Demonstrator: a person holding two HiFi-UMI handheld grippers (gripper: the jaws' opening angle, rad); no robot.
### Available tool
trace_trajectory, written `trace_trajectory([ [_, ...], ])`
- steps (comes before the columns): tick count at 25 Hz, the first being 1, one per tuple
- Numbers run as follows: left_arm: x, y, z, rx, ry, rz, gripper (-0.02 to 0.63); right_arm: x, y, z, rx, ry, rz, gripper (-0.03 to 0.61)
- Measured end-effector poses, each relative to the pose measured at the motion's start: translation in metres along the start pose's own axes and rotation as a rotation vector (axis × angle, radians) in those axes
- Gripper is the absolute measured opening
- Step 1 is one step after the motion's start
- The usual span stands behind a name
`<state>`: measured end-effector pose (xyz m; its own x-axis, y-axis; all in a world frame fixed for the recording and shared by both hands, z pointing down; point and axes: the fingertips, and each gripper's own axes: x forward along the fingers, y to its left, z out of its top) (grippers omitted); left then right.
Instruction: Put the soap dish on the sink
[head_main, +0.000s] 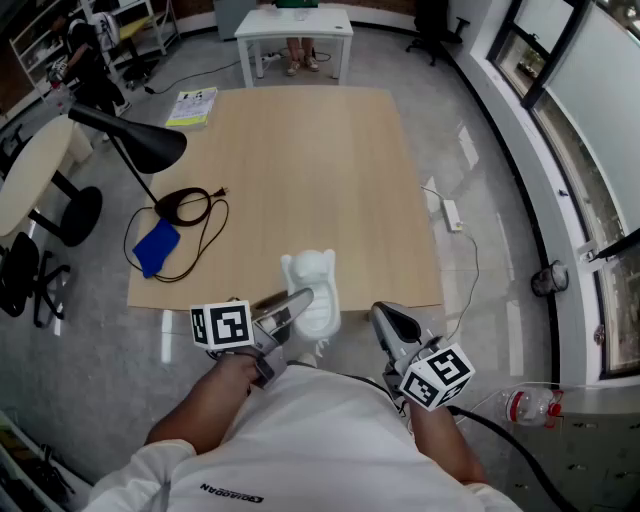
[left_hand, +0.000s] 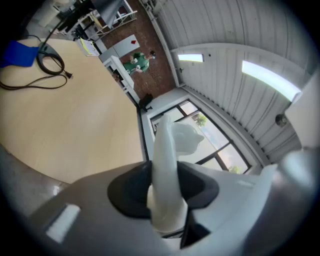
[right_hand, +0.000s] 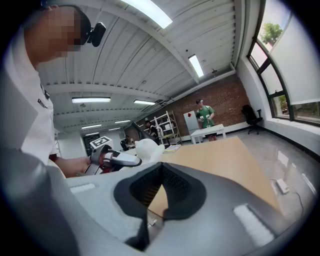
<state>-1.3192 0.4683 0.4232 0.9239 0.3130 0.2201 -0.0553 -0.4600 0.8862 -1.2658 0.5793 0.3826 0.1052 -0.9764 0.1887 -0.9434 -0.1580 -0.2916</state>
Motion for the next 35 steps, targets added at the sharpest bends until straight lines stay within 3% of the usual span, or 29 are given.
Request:
trace_trajectory([
  [13,-0.005,-0.004,0.004,0.0,-0.024,0.013,0.152,0.005,0.0,0.009,-0.026,0.002,0.027,0.0],
  [20,0.0,-0.012,-0.011,0.01,-0.01,0.007,0.151,-0.011,0.01,0.001,0.051,-0.003,0.092,0.002],
  [27,0.03,-0.04,-0.043,0.02,0.049,-0.025,0.15,-0.057,-0.004,0.001,0.023,-0.016,0.033,0.002],
  [35,0.08,-0.071,-0.088,0.035,0.173,-0.077,0.15,-0.129,-0.037,-0.001,0.061,-0.07,-0.115,0.002],
])
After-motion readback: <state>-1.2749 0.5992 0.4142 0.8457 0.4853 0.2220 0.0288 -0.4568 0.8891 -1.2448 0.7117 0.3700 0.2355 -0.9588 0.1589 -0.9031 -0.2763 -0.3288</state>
